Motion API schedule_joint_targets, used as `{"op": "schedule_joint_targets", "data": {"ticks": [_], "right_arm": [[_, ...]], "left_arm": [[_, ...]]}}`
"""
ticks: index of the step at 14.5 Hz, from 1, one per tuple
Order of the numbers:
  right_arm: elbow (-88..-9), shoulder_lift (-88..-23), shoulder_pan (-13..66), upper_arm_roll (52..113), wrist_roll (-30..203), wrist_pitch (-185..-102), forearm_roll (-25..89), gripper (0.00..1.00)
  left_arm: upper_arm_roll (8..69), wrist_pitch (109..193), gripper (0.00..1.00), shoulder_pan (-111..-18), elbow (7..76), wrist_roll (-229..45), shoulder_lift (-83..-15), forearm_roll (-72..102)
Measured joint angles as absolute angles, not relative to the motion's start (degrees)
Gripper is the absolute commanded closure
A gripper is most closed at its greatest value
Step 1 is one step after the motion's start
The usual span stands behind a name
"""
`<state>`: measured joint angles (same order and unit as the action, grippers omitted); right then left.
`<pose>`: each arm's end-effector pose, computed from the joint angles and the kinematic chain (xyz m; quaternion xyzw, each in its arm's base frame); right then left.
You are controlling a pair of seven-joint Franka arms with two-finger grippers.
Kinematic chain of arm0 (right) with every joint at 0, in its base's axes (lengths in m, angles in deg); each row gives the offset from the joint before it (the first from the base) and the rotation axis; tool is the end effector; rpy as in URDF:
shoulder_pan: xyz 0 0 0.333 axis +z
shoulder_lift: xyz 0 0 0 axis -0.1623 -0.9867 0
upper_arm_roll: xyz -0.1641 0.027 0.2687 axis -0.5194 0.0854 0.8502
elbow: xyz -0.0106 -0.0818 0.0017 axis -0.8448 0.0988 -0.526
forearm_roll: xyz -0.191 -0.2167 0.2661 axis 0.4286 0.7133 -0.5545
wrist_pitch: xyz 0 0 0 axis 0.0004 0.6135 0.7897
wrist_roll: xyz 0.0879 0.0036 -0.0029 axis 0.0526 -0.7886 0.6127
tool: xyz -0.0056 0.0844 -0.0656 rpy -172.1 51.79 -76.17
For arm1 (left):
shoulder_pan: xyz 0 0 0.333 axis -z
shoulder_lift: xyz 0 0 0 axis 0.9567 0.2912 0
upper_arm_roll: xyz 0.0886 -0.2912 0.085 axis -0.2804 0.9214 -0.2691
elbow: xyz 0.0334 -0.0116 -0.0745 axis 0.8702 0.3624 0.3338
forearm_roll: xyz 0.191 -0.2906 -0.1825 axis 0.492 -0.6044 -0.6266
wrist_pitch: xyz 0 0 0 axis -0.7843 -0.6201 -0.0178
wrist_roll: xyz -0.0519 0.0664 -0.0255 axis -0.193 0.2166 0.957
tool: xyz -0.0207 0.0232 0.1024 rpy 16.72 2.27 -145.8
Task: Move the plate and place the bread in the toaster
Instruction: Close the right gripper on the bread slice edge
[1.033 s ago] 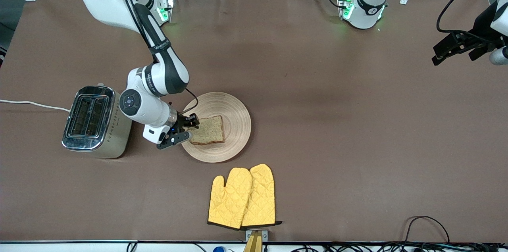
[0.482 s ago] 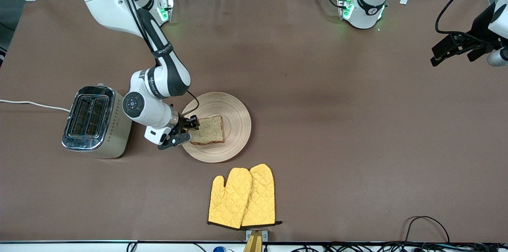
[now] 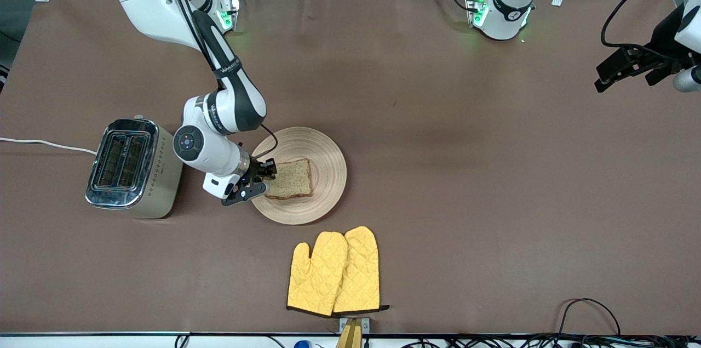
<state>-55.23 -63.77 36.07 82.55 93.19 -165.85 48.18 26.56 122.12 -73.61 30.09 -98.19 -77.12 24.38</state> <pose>0.5963 0.2421 0.2210 -0.9821 -0.1598 0.0093 0.0988 0.5332 -0.0546 0.6605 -0.9981 -0.0592 -0.0193 0.0025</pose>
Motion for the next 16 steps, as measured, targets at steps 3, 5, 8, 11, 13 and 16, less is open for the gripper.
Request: {"op": "schedule_joint_targets", "data": {"ticks": [3,5,8,11,13,16], "right_arm": [[-55.3,-63.8,36.9,82.5,93.2,-166.3,48.4,0.57],[-55.3,-63.8,37.5,82.1,92.7,-166.5,48.5,0.56],[-55.4,-64.0,41.3,79.0,91.7,-166.5,49.1,0.56],[-55.5,-64.2,44.6,76.1,91.2,-166.6,49.4,0.56],[-55.5,-64.4,44.9,75.7,91.1,-166.7,50.6,0.56],[-55.5,-64.7,44.9,75.2,91.1,-166.7,50.9,0.56]], "left_arm": [[26.6,122.2,0.00,-73.6,30.2,-98.2,-76.8,24.4],[26.6,122.4,0.00,-73.4,30.2,-98.2,-76.8,24.4],[26.6,122.5,0.00,-73.1,30.2,-98.2,-76.6,24.4],[26.7,123.3,0.00,-73.1,30.2,-98.2,-75.9,24.4],[26.7,124.3,0.00,-73.0,30.1,-98.2,-75.4,24.4],[27.0,125.0,0.00,-73.0,30.0,-98.2,-75.1,24.4]]}}
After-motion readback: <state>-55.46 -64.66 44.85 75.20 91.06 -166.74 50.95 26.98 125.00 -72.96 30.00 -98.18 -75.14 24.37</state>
